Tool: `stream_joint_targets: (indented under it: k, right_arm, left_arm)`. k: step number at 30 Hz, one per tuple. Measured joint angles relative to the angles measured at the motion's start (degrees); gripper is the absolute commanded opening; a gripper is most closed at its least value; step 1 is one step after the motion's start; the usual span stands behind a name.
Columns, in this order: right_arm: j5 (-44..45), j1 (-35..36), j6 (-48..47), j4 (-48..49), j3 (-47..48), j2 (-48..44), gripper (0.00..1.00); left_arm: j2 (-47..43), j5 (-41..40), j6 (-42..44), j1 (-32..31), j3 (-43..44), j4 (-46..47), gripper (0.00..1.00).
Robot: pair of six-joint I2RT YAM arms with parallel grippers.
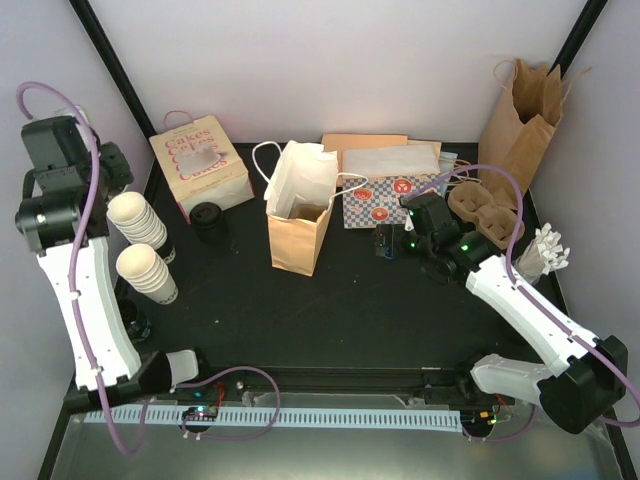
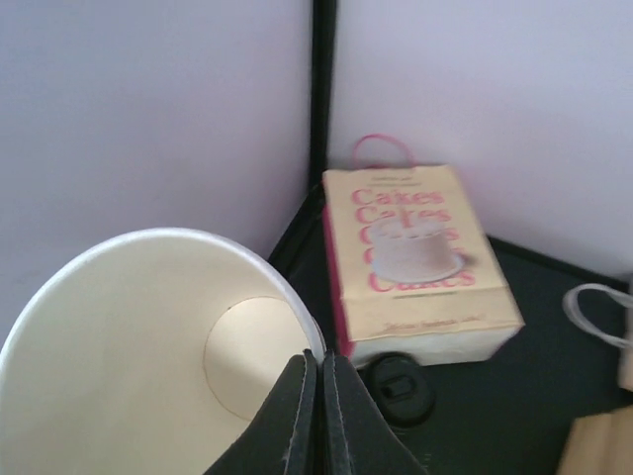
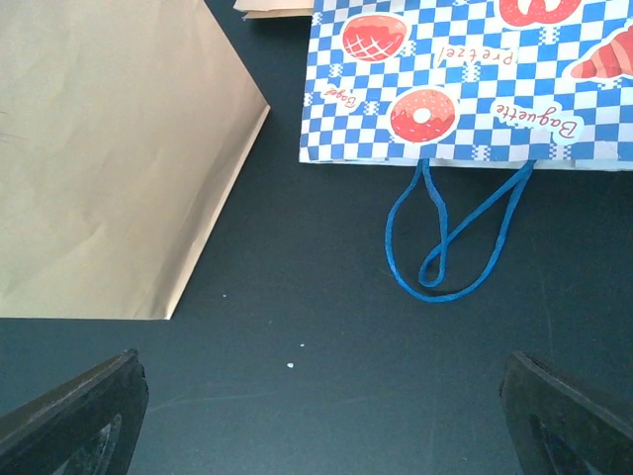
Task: Pack the takeout coffee
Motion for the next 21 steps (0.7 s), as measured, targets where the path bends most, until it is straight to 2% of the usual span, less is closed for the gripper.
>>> stream_joint_targets:
  k: [4,8,11,13,16,21]
  right_arm:
    - [0.1,0.0,0.0,0.0,0.0,0.0,1.0]
    - [0.1,0.0,0.0,0.0,0.0,0.0,1.0]
    - [0.1,0.0,0.0,0.0,0.0,-0.1,1.0]
    - [0.1,0.0,0.0,0.0,0.0,-0.1,1.0]
    - [0.2,0.0,0.0,0.0,0.0,-0.2,1.0]
    - [0.3,0.0,0.3,0.0,0.0,-0.2,1.0]
  left_arm:
    - [-4.3,7.8,-1.6,-0.3,-0.7,0.7,0.02]
    - [-8.9,17.5,-3.8,-1.6,-6.2,2.8,0.02]
    - [-10.9,21.2,-4.8,-3.5,-10.3,3.2,0.02]
    - [-11.8,22.4,-5.9,-5.6,-14.6,4.3,0.02]
    - [-13.3,22.5,-7.2,-12.0,-20.6,5.2,0.02]
    - [-15.2,19.6,-9.3,-20.9,-29.0,5.6,0.02]
